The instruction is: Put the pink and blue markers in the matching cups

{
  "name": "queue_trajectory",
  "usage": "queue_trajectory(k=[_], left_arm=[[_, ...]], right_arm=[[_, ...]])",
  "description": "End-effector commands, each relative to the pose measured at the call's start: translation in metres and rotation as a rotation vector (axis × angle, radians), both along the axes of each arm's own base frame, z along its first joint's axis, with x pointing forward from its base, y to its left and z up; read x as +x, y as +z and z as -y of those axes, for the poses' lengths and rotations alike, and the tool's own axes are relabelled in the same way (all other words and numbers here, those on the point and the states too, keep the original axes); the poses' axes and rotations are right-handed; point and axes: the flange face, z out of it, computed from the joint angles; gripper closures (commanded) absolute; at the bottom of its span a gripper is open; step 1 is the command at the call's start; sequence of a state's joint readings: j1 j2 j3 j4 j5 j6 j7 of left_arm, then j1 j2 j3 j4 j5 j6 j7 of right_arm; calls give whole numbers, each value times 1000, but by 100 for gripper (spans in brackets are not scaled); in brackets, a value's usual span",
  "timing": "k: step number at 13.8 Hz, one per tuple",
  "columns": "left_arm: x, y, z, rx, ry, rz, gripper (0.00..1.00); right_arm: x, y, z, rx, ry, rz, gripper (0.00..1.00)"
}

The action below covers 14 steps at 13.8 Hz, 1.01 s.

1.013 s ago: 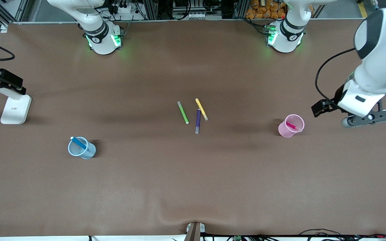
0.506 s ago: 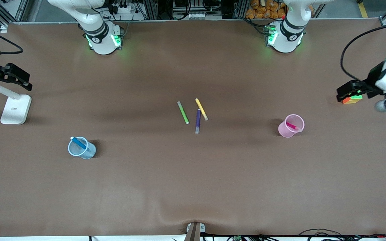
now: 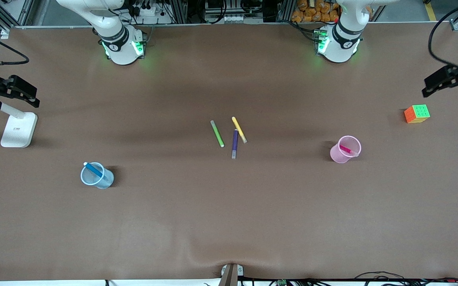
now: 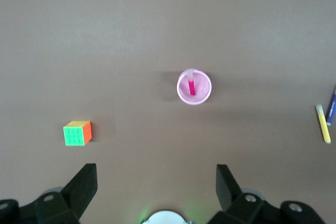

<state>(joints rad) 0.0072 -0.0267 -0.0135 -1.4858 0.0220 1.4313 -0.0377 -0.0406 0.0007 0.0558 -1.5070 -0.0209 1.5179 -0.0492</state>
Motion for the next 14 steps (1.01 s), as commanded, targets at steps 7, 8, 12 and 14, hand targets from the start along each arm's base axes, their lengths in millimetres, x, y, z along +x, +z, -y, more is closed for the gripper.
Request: queue_trajectory(k=[7, 8, 12, 14], left_arm=[[-19, 7, -4, -32, -22, -45, 0], [-20, 8, -3, -32, -24, -42, 0], [-29, 11, 5, -26, -40, -21, 0], [-30, 10, 12, -25, -43, -22, 0]], right_arm=[[-10, 6, 3, -12, -13, 16, 0], [-10, 6, 4, -12, -14, 16, 0], [-11, 7, 6, -12, -11, 17, 0], [-11, 6, 6, -8, -11, 14, 0]])
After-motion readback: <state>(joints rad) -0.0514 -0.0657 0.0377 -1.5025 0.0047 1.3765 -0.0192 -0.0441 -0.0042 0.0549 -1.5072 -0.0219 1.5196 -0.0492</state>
